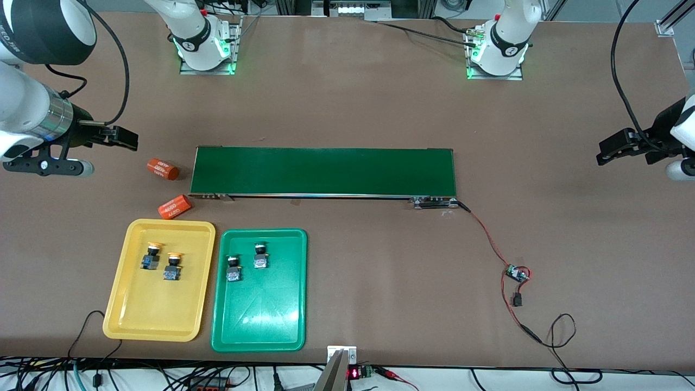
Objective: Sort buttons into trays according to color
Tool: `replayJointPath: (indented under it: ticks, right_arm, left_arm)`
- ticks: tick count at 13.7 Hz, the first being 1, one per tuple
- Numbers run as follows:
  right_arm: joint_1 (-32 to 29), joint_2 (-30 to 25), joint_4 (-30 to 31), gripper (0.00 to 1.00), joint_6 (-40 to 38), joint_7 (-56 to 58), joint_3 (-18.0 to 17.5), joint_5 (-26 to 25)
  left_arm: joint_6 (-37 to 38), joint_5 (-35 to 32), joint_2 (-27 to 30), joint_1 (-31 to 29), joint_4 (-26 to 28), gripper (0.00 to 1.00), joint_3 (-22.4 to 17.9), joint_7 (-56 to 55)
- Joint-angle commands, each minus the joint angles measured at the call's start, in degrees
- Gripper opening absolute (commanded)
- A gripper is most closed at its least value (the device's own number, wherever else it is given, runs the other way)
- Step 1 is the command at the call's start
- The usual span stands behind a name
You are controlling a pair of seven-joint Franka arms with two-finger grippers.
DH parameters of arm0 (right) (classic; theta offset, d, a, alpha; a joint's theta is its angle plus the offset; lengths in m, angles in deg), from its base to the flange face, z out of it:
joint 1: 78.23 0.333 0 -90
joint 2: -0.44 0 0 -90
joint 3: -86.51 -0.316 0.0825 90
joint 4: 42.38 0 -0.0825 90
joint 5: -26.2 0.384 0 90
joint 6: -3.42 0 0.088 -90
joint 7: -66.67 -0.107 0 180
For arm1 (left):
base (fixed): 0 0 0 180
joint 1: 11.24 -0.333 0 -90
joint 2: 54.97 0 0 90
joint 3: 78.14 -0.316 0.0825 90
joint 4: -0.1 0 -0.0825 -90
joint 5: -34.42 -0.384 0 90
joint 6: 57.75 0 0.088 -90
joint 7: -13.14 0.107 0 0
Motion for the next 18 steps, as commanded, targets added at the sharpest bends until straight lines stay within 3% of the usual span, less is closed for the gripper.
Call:
replayJointPath:
  ticks: [1, 9, 18]
  right_arm:
    - [0.0, -1.2, 1.3, 1.0, 2.4, 1.0, 0.6, 1.9]
    - [-6.7, -2.2, 2.4, 1.0, -0.8, 8.8, 0.9, 1.3]
    - [-3.7, -2.5, 1.5, 1.0, -2.8, 5.0, 0.7, 1.0]
  left_arm:
    - [0.2, 0.5, 1.6, -0.3, 1.3, 1.0, 0.1, 0.3]
    - [0.4, 0.5, 1.6, -0.4, 1.4, 1.0, -0.3, 0.3]
    - [0.4, 0.5, 1.5, -0.4, 1.4, 1.0, -0.4, 0.3]
